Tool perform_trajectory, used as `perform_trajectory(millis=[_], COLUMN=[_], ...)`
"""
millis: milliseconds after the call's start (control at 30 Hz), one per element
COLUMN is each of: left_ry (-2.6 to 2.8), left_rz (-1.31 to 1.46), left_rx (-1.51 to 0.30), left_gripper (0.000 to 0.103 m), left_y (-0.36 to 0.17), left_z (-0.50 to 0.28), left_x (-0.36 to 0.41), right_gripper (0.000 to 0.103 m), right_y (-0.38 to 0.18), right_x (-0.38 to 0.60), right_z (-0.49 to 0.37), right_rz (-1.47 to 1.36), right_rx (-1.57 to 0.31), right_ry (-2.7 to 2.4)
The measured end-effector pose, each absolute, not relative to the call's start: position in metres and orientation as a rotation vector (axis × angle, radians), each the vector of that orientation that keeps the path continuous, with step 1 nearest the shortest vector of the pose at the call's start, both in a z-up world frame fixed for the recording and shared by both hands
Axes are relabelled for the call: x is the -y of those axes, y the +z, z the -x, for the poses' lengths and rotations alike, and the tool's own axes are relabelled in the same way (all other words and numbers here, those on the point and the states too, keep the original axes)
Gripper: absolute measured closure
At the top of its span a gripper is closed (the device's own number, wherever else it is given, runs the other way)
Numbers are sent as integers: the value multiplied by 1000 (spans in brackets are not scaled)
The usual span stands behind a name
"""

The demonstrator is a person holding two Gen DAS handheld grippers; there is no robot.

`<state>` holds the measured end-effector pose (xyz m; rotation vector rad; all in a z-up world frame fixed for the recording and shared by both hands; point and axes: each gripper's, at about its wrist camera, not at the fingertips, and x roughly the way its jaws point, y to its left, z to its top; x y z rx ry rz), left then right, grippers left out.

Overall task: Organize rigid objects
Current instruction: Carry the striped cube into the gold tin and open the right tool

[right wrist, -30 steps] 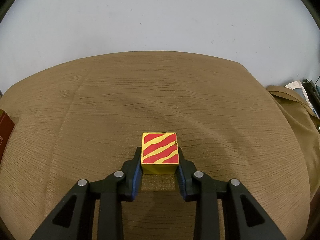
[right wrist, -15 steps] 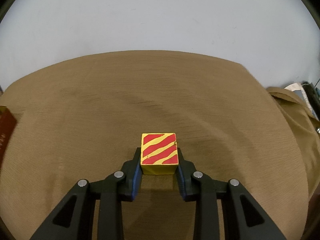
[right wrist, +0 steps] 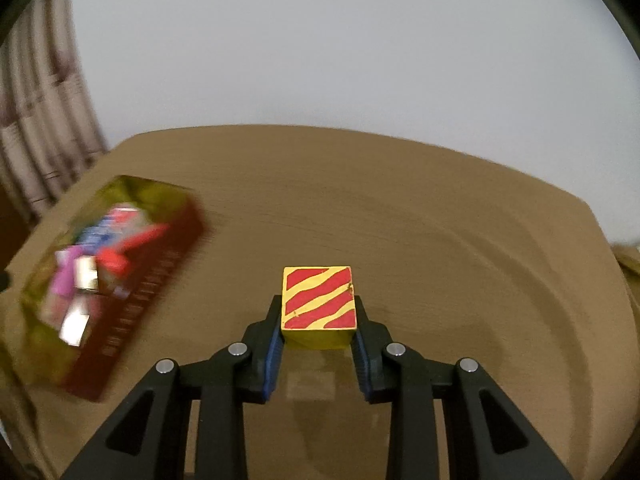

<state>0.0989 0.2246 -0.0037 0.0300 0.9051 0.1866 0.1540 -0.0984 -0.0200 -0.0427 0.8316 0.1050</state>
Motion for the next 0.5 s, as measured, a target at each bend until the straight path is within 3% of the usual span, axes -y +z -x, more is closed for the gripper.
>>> perform_trajectory(millis=[500], left_ry=[226], left_rz=[25], left_rx=[-915], left_gripper=[21], left_y=[-5], left_z=[-102], left_x=[-240], right_gripper=[73], right_y=[-12], right_x=[-63], right_z=[-141], right_rz=[173], right_rx=[-856], right_ry=[404])
